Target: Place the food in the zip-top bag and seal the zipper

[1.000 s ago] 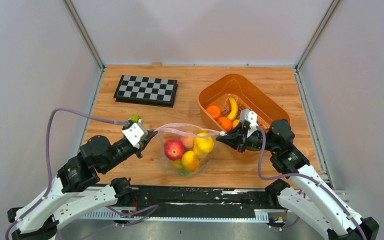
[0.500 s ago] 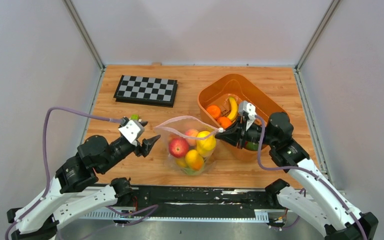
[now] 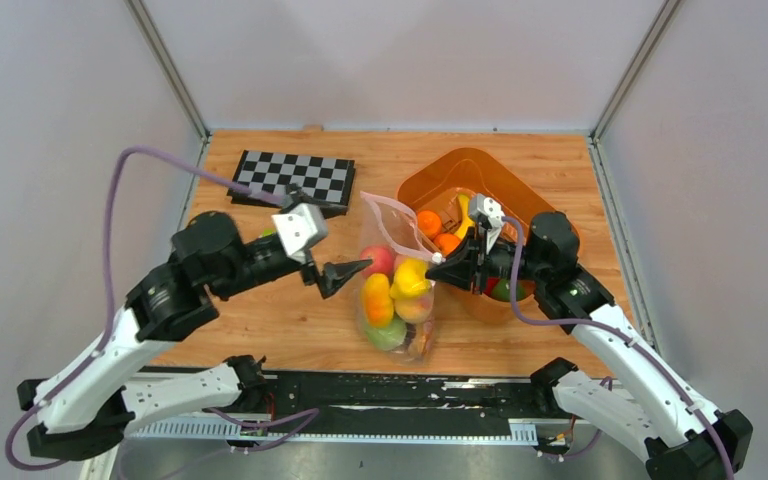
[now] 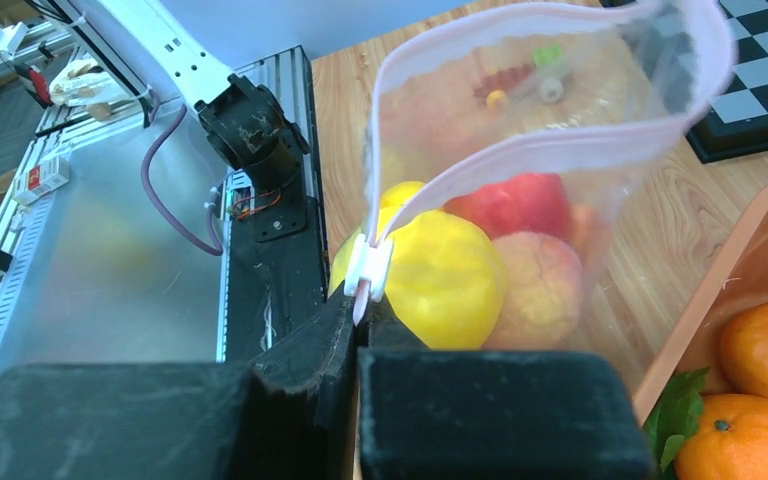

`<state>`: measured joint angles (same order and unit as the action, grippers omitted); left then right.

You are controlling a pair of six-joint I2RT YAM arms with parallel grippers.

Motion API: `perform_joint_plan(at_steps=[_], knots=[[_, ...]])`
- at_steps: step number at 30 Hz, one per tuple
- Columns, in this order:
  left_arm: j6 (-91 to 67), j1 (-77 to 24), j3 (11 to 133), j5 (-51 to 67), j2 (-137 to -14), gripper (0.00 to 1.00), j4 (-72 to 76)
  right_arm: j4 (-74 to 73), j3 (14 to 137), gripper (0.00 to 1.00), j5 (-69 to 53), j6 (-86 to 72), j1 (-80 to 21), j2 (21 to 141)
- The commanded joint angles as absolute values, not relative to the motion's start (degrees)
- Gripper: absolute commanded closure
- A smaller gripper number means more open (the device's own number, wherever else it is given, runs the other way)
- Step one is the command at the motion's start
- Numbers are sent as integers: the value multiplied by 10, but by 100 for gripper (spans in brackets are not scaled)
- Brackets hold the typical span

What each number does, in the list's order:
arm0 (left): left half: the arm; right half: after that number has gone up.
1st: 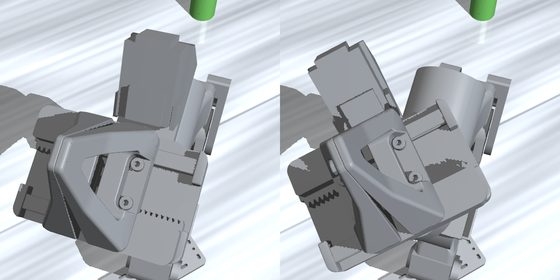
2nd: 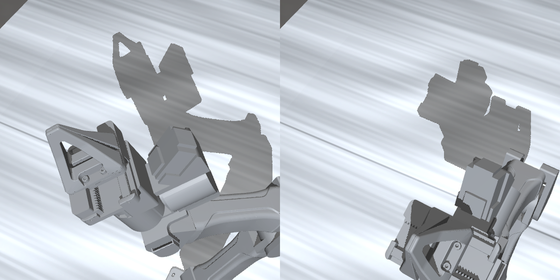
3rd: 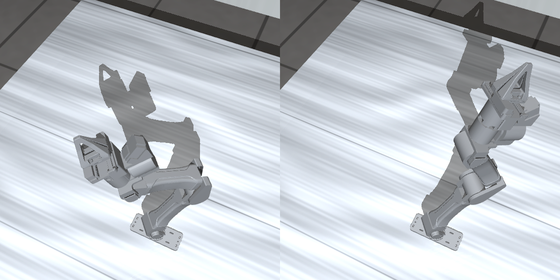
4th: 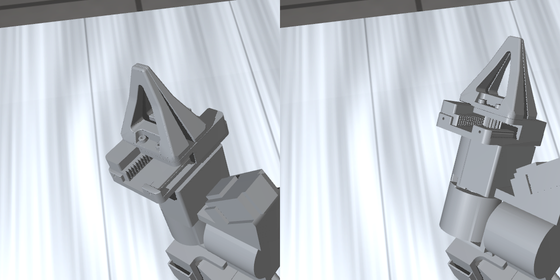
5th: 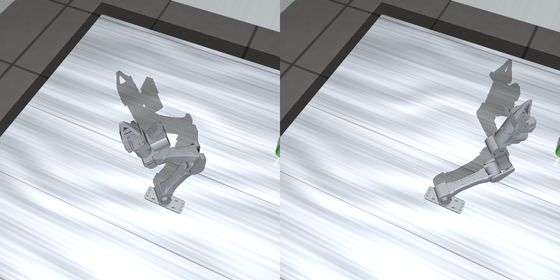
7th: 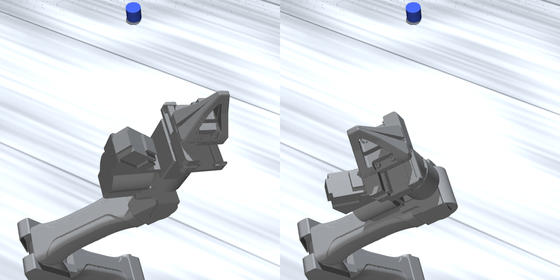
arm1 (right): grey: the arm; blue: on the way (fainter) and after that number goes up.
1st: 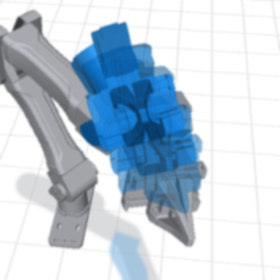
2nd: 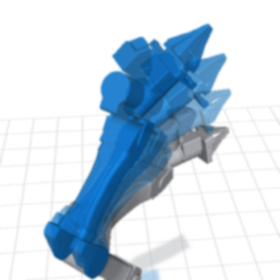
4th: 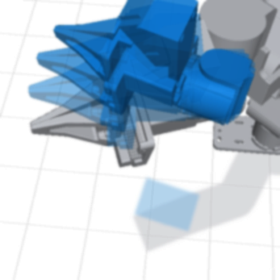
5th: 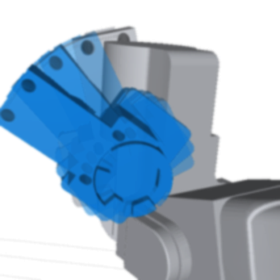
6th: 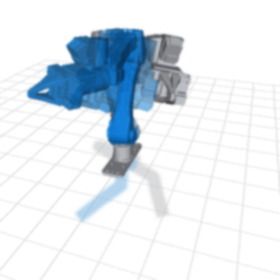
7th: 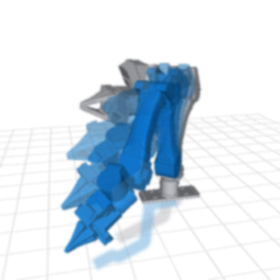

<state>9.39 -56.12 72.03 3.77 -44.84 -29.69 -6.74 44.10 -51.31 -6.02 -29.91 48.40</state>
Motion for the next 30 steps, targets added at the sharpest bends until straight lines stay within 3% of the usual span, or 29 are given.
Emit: perform_joint_plan(at_steps=[1, 11, 22, 30], knots=[[136, -559, 761, 188, -553, 4, -275, -72, 472, 100, -535, -61, -298, 478], [175, -560, 804, 329, -662, 6, -242, -135, 513, 100, -585, -20, -303, 481], [192, -560, 853, 412, -732, 38, -269, -186, 540, 100, -586, 15, -309, 487], [191, -560, 845, 431, -760, 47, -297, -191, 542, 100, -574, 17, -310, 478]])
